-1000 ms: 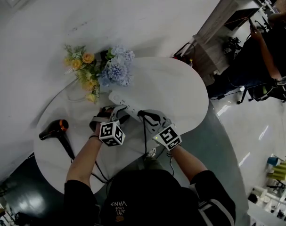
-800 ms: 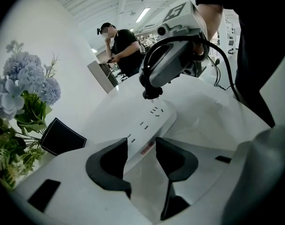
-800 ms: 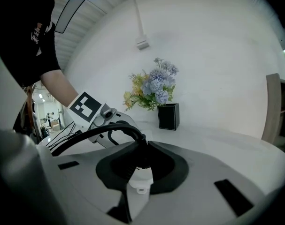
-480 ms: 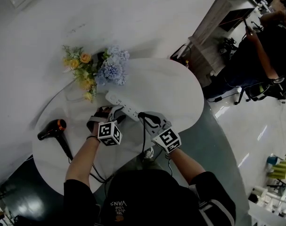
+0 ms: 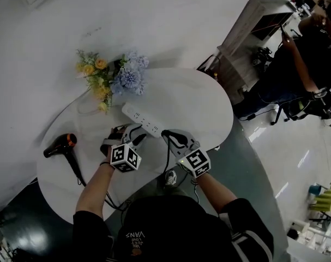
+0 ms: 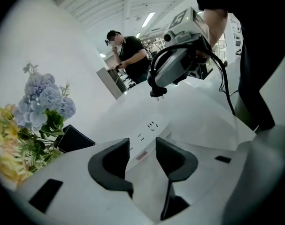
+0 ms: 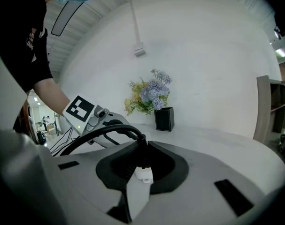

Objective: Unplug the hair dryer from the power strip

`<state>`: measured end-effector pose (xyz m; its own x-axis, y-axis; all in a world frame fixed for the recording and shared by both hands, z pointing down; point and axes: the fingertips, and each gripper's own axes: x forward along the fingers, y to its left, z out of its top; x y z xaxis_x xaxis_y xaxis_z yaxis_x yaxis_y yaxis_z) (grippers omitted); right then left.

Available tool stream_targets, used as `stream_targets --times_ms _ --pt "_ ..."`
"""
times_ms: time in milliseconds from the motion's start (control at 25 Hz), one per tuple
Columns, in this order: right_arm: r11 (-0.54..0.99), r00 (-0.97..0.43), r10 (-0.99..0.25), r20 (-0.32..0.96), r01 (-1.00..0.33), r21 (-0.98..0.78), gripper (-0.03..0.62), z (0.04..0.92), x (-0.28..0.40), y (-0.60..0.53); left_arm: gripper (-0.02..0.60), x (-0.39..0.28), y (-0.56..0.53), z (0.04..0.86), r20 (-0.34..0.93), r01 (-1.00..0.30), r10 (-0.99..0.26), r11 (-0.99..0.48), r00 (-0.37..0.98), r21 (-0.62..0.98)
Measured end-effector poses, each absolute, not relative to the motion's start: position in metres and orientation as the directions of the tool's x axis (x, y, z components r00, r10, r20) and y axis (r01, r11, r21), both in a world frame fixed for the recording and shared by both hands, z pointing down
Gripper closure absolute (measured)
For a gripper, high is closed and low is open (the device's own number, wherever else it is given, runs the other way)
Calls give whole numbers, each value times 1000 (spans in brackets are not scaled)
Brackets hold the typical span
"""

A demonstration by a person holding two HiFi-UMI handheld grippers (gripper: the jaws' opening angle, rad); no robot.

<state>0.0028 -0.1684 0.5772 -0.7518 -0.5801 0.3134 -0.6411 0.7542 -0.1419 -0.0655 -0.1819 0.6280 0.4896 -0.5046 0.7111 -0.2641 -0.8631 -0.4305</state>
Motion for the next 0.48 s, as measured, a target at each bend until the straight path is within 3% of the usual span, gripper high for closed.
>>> stream_targets --times_ms 280,480 --pt "749 -750 -587 305 -646 -147 522 571 12 -154 423 -66 -170 607 635 -403 -585 -810 504 -426" --pt "752 -752 -585 303 -643 -147 522 564 18 -144 494 -66 -161 584 549 -511 -683 -728 482 -456"
